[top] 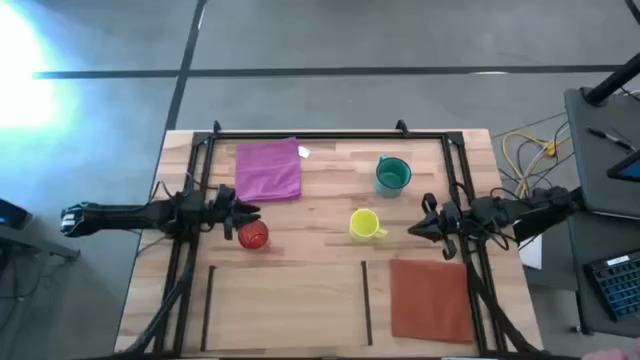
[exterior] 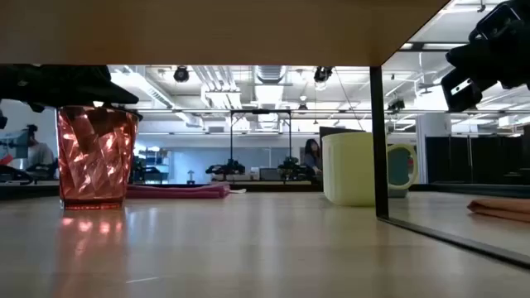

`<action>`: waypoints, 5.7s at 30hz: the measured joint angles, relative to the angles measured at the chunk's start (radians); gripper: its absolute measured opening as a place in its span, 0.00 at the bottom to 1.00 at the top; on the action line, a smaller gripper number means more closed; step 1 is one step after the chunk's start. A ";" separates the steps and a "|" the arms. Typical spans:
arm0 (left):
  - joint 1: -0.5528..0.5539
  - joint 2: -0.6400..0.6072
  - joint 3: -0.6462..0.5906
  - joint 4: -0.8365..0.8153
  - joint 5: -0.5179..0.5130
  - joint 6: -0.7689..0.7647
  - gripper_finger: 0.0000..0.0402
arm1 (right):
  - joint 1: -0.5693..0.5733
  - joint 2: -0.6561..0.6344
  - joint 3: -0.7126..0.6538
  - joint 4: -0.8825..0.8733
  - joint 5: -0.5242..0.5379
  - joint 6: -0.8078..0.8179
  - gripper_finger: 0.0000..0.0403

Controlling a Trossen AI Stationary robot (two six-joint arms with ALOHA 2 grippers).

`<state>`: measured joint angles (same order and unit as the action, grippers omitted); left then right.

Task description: Stack small to large cups/mugs on shelf

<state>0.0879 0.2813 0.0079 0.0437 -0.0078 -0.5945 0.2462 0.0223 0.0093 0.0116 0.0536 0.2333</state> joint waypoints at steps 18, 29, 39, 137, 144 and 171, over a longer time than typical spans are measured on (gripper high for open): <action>0.000 0.000 0.000 0.000 0.000 0.000 0.38 | 0.000 0.000 0.000 0.000 0.000 0.000 0.03; 0.000 0.000 0.000 0.000 0.000 0.000 0.37 | 0.000 0.000 0.000 0.000 0.000 0.000 0.03; 0.000 0.000 0.000 0.000 0.000 0.000 0.38 | 0.000 0.000 0.000 0.000 0.000 0.000 0.03; 0.000 0.000 0.000 0.000 0.000 0.000 0.37 | -0.003 0.011 0.000 0.299 0.219 0.578 0.03; 0.000 0.000 0.000 0.000 0.000 0.000 0.37 | -0.003 0.020 0.000 0.334 0.228 0.709 0.03; 0.000 0.000 0.000 0.000 0.000 0.000 0.38 | -0.002 0.071 0.000 0.545 0.410 0.596 0.03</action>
<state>0.0879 0.2813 0.0080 0.0438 -0.0078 -0.5945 0.2439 0.0931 0.0093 0.5571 0.4633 0.8288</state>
